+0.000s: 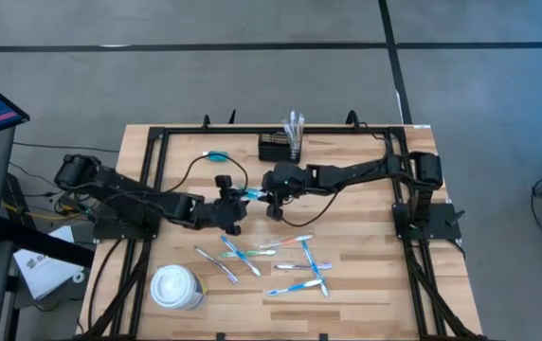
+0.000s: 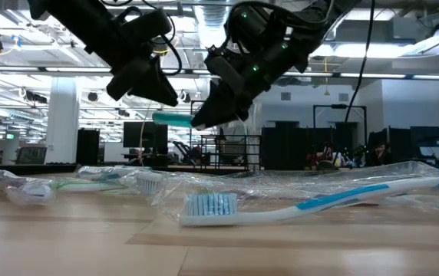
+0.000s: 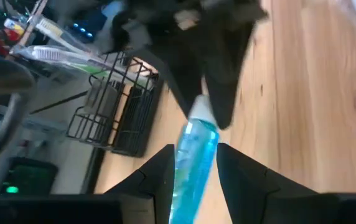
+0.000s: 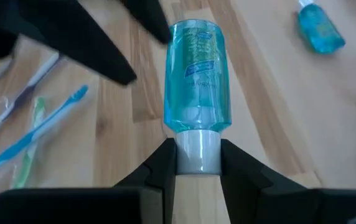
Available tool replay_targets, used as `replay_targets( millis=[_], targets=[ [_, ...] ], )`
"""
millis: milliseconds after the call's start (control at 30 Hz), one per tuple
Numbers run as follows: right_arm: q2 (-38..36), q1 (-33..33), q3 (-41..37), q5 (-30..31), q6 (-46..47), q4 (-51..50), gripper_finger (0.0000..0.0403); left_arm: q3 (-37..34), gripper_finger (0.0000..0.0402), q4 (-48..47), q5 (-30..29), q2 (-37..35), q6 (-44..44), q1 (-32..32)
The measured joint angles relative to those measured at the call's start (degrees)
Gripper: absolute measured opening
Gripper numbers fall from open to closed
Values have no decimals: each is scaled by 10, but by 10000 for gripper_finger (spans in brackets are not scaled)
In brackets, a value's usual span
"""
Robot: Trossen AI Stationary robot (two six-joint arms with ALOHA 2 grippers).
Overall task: Pick & Place toothbrushing station
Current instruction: Put the bottom blue mouthwash into the mesh organizer
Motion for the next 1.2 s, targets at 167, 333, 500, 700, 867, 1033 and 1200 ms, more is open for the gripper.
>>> replay_targets(
  millis=[167, 333, 500, 700, 867, 1033, 1200],
  targets=[
    [0, -1, 19, 0, 0, -28, 86, 0, 113, -30, -55, 6, 36, -18],
    [0, -1, 23, 0, 0, -36, 86, 0, 113, -39, -79, 5, 45, -23],
    [0, 0, 23, 0, 3, -36, 86, 0, 113, -41, -79, 5, 45, -23],
    [0, 0, 23, 0, 11, -36, 87, 0, 128, -41, -79, 6, 44, -24],
    [0, 0, 23, -6, 11, -36, 86, -8, 153, -43, -78, 12, 46, -24],
    [0, 0, 23, -30, 12, -29, 86, -24, 174, -40, -77, 14, 46, -24],
    [0, 0, 23, -30, 15, -26, 86, -32, 175, -40, -92, 14, 46, -22]
  ],
)
